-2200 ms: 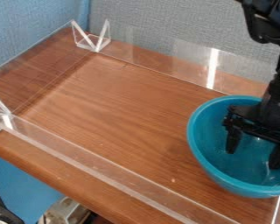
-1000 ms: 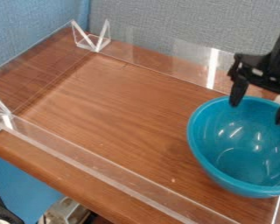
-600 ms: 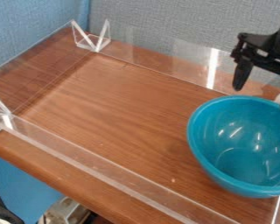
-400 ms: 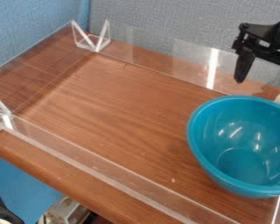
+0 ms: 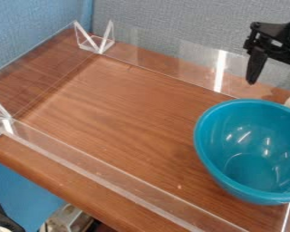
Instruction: Put the mushroom in the blue bowl
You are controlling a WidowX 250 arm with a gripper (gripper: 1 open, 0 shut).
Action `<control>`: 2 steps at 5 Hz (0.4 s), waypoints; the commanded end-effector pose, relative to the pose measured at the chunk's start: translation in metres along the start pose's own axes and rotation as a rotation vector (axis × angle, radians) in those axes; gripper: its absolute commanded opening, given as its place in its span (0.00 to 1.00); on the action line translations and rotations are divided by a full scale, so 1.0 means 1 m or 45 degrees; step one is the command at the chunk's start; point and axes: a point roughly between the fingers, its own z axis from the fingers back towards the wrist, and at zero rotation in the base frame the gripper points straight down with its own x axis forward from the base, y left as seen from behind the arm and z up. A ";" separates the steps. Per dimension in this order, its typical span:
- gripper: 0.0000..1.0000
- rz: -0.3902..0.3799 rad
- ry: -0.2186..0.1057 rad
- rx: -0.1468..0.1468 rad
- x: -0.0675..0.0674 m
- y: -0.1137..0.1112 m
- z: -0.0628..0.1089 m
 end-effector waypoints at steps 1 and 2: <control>1.00 0.008 -0.075 -0.047 0.011 -0.002 0.016; 1.00 -0.002 -0.070 -0.046 0.012 -0.004 0.010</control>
